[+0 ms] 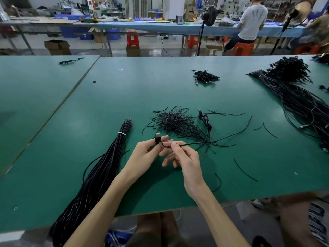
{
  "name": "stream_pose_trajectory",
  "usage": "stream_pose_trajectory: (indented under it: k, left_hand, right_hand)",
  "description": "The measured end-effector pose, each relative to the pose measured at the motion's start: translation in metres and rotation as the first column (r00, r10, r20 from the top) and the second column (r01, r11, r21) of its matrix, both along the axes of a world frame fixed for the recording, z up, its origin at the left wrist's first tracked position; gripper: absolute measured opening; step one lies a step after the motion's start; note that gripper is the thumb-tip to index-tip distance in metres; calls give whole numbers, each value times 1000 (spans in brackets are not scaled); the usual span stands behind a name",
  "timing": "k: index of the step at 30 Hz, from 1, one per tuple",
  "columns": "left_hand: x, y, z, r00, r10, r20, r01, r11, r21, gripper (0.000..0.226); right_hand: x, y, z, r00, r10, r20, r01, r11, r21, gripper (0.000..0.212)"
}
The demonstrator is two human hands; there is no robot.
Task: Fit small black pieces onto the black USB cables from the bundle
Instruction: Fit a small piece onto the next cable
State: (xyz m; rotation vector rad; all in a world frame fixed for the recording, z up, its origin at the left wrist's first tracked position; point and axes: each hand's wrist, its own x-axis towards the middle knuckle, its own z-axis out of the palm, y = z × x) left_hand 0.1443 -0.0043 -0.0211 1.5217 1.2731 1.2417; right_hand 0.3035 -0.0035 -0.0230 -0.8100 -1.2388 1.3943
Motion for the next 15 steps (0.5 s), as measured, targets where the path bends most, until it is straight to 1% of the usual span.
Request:
stream_pose_trajectory:
  k: [2,4,6,8,10,12,15]
  left_hand:
    - [-1,-1,1,975,-62,215,78,995,-66,30]
    - [-4,-1,3,896,-113,429,172,980,-102,33]
    - [-6,-1,5,812,-173,557,268,959,-94,35]
    - [-7,0,7,756,-226,615,333,941,-64,37]
    - [-9,1,8,702,-234,672,360,932,-51,39]
    - [-7,1,7,662,-184,726,342,937,-74,41]
    - [0,-1,8,684,-38,728,254,948,-189,41]
  right_hand:
    - [0,0,1,1000,20,3,-20,1000,7,25]
    - [-1,-1,3,999,43,7,-43,999,12,24]
    - [-1,-2,4,999,55,1,-55,998,11,25]
    - [-1,-2,4,998,60,-13,-60,998,3,25]
    - [-1,-1,3,997,72,-19,-72,997,-1,25]
    - [-1,0,3,996,92,3,-92,996,2,27]
    - [-2,-1,2,986,148,70,-150,989,15,27]
